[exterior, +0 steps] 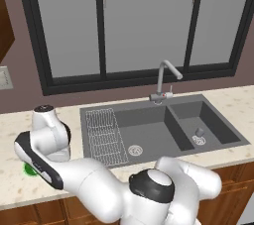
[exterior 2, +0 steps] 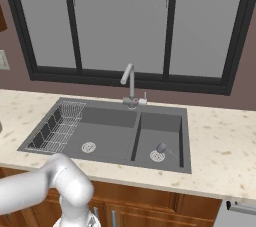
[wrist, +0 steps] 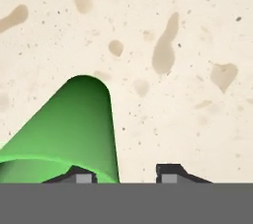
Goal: Move any existing items from the left basin to the right basin for drying. Then move the cup from the counter to the left basin of the sink for washing.
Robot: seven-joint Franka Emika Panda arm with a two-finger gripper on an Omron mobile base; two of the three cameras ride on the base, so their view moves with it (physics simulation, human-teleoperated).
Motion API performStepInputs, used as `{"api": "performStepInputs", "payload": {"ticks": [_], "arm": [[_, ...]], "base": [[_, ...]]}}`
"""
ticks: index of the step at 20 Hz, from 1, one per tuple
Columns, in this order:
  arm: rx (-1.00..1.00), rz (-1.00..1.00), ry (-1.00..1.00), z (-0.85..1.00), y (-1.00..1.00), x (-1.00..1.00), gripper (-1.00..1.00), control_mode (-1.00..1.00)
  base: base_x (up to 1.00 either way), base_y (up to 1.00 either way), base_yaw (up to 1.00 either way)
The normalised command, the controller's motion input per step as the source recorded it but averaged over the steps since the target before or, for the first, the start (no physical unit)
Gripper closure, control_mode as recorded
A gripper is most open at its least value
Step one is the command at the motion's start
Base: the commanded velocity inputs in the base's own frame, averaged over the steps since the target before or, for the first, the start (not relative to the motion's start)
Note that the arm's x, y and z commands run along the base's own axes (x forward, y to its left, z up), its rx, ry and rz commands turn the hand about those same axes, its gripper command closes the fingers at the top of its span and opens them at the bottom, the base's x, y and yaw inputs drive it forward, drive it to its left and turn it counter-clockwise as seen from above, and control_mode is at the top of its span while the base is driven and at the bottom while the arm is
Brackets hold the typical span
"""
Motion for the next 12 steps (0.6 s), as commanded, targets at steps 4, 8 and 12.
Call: {"api": "performStepInputs", "payload": {"ticks": [4, 8, 12], "arm": [[0.0, 0.0, 0.0, -0.11, -0.01, 0.0, 1.0, -1.0], [0.0, 0.0, 0.06, -0.09, 0.0, 0.0, 1.0, -1.0], [0.0, 0.0, 0.05, -0.02, 0.0, 0.17, 1.0, -1.0]], "base": [[0.0, 0.0, 0.0], [0.0, 0.0, 0.0], [0.0, 0.0, 0.0]]}}
